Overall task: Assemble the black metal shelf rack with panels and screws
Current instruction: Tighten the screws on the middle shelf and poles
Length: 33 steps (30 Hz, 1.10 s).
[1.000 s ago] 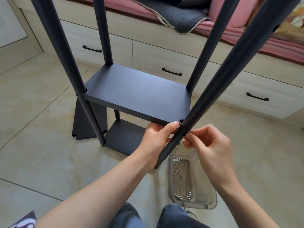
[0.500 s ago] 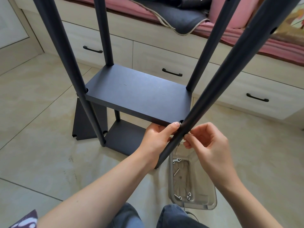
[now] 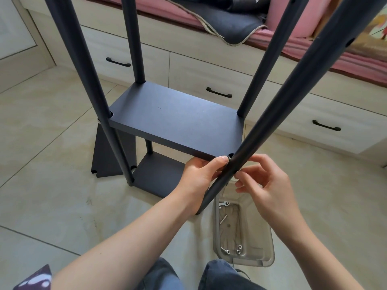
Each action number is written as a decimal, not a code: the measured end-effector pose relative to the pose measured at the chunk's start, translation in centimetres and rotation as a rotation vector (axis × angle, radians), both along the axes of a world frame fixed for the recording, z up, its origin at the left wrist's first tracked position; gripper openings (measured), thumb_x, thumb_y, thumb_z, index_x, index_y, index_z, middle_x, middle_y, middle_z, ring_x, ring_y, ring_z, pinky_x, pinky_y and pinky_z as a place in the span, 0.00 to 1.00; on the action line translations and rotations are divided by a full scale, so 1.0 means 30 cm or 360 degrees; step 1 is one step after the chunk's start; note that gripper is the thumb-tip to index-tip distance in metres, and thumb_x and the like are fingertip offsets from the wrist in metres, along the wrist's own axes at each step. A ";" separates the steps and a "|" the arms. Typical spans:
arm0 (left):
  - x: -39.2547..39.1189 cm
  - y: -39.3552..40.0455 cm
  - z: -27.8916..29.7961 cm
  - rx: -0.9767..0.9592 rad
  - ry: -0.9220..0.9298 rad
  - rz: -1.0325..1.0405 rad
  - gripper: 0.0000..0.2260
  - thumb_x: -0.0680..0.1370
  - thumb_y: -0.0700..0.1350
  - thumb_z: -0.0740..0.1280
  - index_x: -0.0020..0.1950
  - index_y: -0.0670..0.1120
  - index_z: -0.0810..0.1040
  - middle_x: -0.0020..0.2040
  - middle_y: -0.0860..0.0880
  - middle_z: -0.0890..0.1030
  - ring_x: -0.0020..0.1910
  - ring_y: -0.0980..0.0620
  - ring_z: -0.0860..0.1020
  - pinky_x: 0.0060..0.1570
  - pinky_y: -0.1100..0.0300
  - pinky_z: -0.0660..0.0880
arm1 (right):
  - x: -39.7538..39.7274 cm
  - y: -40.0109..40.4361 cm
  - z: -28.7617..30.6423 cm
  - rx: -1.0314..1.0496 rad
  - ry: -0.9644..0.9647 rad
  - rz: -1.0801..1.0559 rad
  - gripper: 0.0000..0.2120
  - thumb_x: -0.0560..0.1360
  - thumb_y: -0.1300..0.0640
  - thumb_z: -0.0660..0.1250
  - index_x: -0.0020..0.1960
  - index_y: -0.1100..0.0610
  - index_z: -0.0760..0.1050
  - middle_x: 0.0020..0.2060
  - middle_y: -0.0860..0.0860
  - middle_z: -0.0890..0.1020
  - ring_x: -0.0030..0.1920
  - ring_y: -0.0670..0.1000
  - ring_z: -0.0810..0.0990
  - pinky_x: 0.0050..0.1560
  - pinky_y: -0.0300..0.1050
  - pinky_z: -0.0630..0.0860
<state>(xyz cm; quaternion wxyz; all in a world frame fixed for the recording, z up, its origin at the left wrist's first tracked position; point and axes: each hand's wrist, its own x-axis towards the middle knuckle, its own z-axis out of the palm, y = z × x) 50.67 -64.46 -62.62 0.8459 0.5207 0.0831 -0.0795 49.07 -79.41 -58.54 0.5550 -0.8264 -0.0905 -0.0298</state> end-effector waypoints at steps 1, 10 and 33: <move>0.000 0.000 -0.001 0.0004 0.0001 -0.0004 0.10 0.80 0.44 0.68 0.54 0.38 0.83 0.53 0.36 0.84 0.54 0.39 0.83 0.58 0.50 0.80 | 0.000 -0.001 0.000 -0.0003 0.0000 0.0006 0.15 0.76 0.67 0.69 0.53 0.47 0.77 0.38 0.51 0.85 0.37 0.52 0.85 0.41 0.45 0.82; 0.001 0.003 0.006 -0.0005 0.0031 -0.0008 0.10 0.80 0.45 0.68 0.51 0.39 0.84 0.53 0.36 0.84 0.53 0.40 0.84 0.53 0.55 0.82 | 0.006 -0.001 -0.008 -0.0009 -0.0029 -0.0012 0.15 0.75 0.67 0.70 0.52 0.48 0.77 0.36 0.52 0.85 0.37 0.53 0.84 0.42 0.53 0.83; -0.017 0.010 0.028 -0.0074 0.0018 -0.0020 0.09 0.81 0.41 0.66 0.43 0.43 0.84 0.46 0.41 0.85 0.51 0.40 0.84 0.49 0.60 0.81 | 0.030 -0.021 0.002 -0.0089 0.0062 0.0200 0.19 0.76 0.65 0.69 0.54 0.40 0.74 0.37 0.53 0.81 0.36 0.55 0.83 0.43 0.59 0.81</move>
